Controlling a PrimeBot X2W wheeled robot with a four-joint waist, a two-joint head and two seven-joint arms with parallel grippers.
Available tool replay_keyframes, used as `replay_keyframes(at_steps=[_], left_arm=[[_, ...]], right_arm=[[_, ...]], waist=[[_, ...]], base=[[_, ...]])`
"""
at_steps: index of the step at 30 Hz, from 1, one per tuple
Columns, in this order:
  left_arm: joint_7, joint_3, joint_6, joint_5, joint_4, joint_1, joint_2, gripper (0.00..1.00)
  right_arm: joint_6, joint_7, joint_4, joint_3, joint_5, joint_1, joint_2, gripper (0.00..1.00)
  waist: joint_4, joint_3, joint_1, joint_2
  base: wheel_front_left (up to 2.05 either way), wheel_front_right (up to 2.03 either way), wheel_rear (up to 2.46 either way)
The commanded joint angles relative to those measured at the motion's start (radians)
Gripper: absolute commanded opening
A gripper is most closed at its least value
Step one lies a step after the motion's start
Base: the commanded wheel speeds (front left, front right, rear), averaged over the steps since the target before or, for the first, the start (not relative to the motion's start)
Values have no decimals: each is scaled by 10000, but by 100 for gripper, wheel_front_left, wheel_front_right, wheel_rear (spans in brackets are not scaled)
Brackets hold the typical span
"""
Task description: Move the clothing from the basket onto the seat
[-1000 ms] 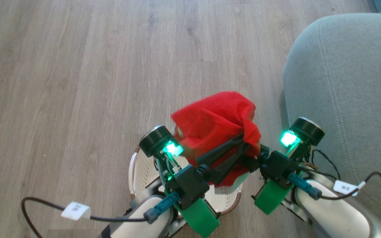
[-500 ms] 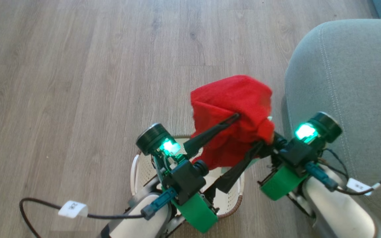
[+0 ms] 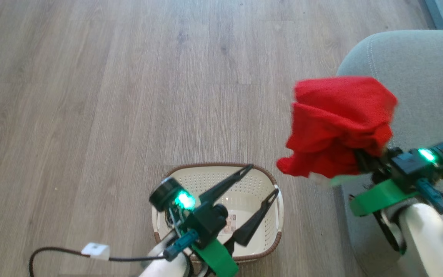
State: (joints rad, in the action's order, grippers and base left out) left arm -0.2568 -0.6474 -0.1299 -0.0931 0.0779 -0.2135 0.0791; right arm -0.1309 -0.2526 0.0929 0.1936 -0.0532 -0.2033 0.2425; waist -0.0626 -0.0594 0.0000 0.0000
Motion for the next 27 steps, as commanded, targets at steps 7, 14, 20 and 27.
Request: replay_keyframes(at_steps=[7,14,20,27], left_arm=[[-49,207,-8,147,576,262,146,100],[-49,426,-8,-100,1015,536,-31,100],[-49,570,-8,-220,1124,533,-127,100],[-49,702,-8,-200,1134,525,-179,100]], right_arm=[[2,-90,356,-1242,-94,308,-347,0],[2,-91,566,-1935,-140,580,-650,0],[2,-91,661,-2146,-137,592,-791,0],[2,-91,675,-2271,-126,552,-767,0]], waist=[[17,134,0,0],[52,83,0,0],[75,-11,0,0],[184,-18,0,0]], base=[[0,0,0],[0,0,0],[0,0,0],[0,0,0]])
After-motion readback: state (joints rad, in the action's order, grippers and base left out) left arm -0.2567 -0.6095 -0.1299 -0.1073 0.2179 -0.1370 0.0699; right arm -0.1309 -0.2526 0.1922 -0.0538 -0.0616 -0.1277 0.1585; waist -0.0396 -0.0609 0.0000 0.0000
